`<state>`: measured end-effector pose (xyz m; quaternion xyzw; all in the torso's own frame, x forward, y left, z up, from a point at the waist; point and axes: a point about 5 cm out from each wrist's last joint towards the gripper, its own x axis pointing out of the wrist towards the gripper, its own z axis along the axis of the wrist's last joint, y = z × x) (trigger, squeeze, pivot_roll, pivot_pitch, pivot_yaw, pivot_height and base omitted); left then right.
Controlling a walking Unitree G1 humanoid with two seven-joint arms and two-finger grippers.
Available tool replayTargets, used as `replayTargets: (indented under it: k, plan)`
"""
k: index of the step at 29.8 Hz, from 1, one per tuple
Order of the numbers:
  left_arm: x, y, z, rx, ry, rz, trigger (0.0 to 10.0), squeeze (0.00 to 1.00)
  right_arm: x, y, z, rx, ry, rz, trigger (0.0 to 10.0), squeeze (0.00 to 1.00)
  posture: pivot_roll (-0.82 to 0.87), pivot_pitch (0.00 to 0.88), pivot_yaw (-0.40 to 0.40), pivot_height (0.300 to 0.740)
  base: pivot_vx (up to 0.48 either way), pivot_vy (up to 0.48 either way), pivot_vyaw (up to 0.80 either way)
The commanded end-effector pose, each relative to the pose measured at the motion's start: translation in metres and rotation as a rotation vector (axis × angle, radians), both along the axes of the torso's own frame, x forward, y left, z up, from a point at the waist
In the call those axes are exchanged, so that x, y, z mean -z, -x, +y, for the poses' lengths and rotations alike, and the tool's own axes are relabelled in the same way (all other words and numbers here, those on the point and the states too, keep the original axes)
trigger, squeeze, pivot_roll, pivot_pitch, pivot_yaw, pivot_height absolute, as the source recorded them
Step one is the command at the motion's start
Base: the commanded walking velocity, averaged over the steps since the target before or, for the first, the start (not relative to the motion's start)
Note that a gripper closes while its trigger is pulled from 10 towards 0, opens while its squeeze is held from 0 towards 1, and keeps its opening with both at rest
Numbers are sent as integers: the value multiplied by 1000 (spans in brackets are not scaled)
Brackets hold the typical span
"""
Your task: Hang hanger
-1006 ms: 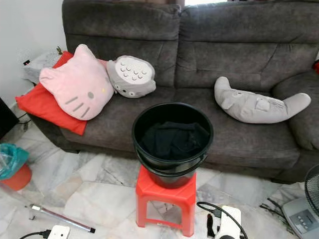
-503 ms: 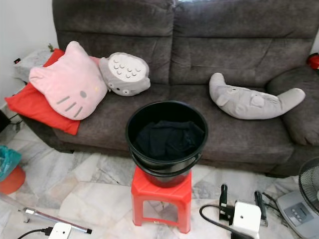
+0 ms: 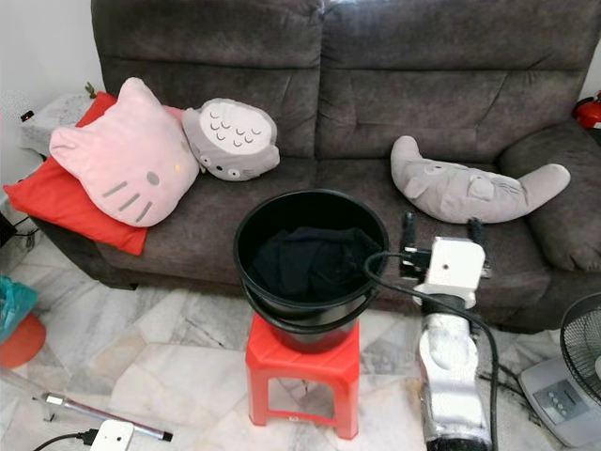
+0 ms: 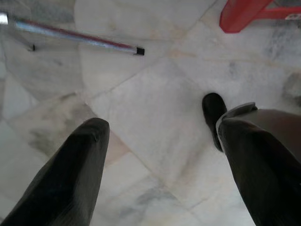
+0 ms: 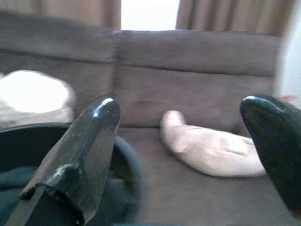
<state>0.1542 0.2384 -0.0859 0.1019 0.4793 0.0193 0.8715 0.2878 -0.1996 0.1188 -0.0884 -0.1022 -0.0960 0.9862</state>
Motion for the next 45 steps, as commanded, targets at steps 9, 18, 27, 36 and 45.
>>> replayTargets:
  k: [9,18,27,36,45]
  plan:
    - [3,5,-2,-17,2,25,10000,0,-1,0,3,-29,-22,26,10000,0,-105,0,48,740,223,0,89]
    - [3,7,1,-23,6,27,10000,0,-1,-3,8,-67,21,45,10000,0,-107,0,47,740,252,0,0]
    - [2,6,2,-22,0,23,10000,0,-1,1,5,-47,-11,42,10000,0,-106,0,50,740,169,0,330]
    - [2,3,-1,-14,2,21,10000,0,11,27,11,-8,-155,122,10000,0,-108,0,45,740,0,0,0]
    - [2,2,-1,-5,-7,24,10000,0,8,50,34,17,-351,344,10000,0,-133,0,51,740,0,0,0]
